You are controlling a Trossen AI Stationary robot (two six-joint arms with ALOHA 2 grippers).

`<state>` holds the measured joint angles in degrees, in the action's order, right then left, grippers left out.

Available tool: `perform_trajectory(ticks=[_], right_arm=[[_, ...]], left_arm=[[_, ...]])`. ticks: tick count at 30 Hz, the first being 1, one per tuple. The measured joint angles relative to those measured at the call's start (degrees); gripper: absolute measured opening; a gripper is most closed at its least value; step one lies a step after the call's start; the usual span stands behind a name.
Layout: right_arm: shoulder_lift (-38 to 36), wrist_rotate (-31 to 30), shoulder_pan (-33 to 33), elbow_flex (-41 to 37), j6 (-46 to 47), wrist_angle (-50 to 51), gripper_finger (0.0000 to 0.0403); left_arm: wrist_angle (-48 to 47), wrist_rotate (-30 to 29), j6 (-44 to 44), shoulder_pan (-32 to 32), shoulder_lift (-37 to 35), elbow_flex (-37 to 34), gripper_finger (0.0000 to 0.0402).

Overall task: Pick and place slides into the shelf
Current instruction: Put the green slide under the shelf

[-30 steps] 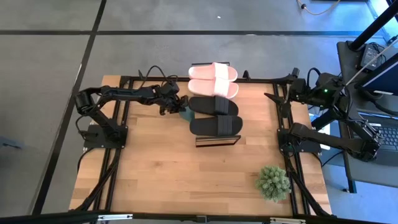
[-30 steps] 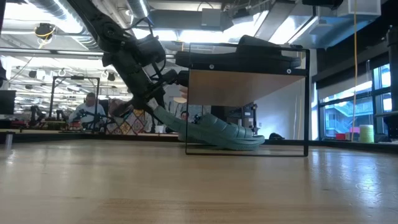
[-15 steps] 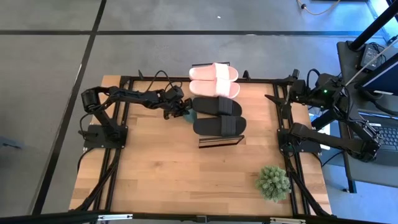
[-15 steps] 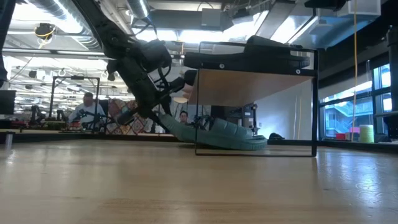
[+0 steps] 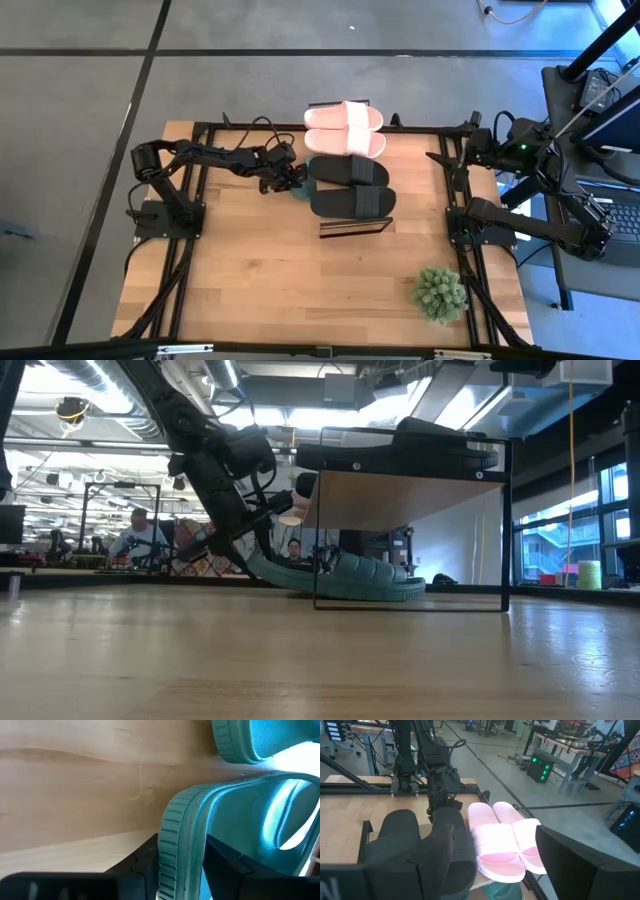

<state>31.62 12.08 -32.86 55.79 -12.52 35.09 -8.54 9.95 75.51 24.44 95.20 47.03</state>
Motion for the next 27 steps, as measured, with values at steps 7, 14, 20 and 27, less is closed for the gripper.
perform_trajectory(ticks=[7, 14, 20, 27], right_arm=[[0.0, 0.0, 0.0, 0.0, 0.01, 0.0, 0.0281], [0.0, 0.0, -0.01, 0.0, 0.03, 0.35, 0.0281], [0.0, 0.0, -0.02, 0.0, 0.03, 0.81, 0.0281], [0.0, 0.02, -0.02, 0.0, 0.19, 0.81, 0.0281]], left_arm=[[0.0, 0.22, -0.85, -0.05, 0.0, 0.0, 0.0128], [-0.26, 1.69, -0.63, 0.52, 0.0, -0.06, 0.0176], [-3.06, 3.51, -1.71, 1.85, 0.0, -0.04, 0.0221], [-5.7, 3.53, -6.45, 3.63, -0.5, -0.04, 0.0226]])
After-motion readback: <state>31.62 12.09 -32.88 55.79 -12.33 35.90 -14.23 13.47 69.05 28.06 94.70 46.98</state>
